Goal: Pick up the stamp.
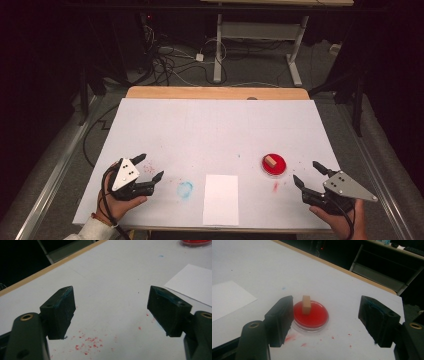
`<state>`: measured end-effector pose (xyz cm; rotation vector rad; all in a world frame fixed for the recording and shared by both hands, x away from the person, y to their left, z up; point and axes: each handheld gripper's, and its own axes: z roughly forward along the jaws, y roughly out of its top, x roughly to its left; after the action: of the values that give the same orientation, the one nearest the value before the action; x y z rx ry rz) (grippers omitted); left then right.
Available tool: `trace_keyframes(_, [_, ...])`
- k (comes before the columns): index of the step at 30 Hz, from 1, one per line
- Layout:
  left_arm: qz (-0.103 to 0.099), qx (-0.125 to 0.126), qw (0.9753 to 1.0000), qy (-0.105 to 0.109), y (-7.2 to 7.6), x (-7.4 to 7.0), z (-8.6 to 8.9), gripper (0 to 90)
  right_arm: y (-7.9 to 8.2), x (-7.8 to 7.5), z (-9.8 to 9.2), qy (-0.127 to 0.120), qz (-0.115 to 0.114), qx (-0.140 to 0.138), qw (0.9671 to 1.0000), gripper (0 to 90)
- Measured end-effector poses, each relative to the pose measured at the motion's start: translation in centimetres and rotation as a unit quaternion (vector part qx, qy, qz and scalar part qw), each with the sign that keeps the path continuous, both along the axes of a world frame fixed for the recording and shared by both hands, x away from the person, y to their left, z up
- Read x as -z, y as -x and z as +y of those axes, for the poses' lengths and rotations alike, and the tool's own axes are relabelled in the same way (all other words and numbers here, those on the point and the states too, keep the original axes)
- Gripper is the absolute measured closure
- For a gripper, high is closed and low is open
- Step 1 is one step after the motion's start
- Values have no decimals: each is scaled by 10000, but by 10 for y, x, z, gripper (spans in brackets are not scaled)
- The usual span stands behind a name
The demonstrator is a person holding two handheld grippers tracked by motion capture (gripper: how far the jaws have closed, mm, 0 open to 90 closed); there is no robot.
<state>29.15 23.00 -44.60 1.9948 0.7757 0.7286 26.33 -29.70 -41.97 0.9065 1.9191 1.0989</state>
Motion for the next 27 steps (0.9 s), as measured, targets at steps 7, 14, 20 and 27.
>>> trace_keyframes(7, [101,42,9998,-140,-1,5,-3,218,-6,1,-4,19,177,33,9998,295])
trace_keyframes(14, [115,-6,9998,-160,1,6,0,218,-20,-8,-5,14,549,-32,9985,310])
trace_keyframes(20, [162,-31,9996,-229,2,7,1,218,-39,-21,-3,175,924,-3,9956,329])
trace_keyframes(27, [256,-109,9994,-200,2,8,3,218,-63,-29,13,452,1289,-178,9905,329])
